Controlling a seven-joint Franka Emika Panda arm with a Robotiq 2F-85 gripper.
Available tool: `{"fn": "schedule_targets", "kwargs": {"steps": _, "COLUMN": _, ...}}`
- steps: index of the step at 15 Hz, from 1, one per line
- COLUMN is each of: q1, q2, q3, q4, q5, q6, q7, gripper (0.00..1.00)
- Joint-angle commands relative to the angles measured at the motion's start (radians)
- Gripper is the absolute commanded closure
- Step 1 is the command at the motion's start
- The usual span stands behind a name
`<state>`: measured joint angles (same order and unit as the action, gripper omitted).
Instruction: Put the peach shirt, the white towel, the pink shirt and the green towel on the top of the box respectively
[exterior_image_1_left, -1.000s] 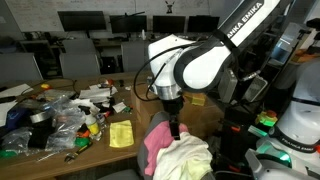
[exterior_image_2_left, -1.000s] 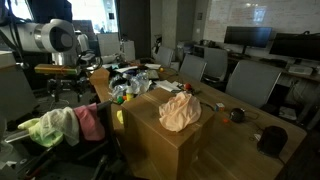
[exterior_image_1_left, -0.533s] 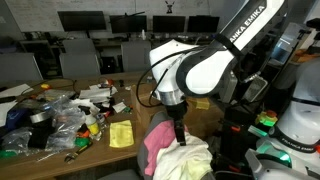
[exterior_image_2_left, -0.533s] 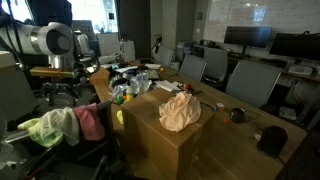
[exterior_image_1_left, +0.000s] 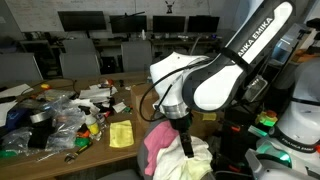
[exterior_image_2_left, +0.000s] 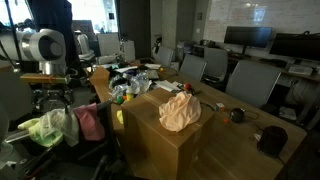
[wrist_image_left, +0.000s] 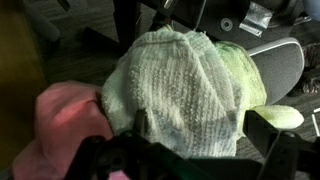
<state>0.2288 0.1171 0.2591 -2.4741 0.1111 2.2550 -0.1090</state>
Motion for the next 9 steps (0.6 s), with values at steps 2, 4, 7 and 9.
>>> {"fn": "schedule_targets", "kwargs": {"steps": 2, "q1": 0.013, "q2": 0.003, "q3": 0.010, "q4": 0.002, "q5": 0.008, "q6": 0.036, "q7": -0.003, "gripper": 0.00}}
{"fn": "schedule_targets", "kwargs": {"steps": 4, "q1": 0.011, "q2": 0.002, "q3": 0.009, "q4": -0.002, "q5": 0.010, "q6": 0.049, "q7": -0.010, "gripper": 0.00}}
{"fn": "schedule_targets", "kwargs": {"steps": 7, "q1": 0.008, "q2": 0.004, "q3": 0.005, "q4": -0.005, "q5": 0.001, "q6": 0.065, "q7": -0.008, "gripper": 0.00}}
{"fn": "schedule_targets", "kwargs": {"steps": 9, "q1": 0.007, "q2": 0.004, "q3": 0.003, "q4": -0.007, "q5": -0.004, "q6": 0.075, "q7": -0.006, "gripper": 0.00}}
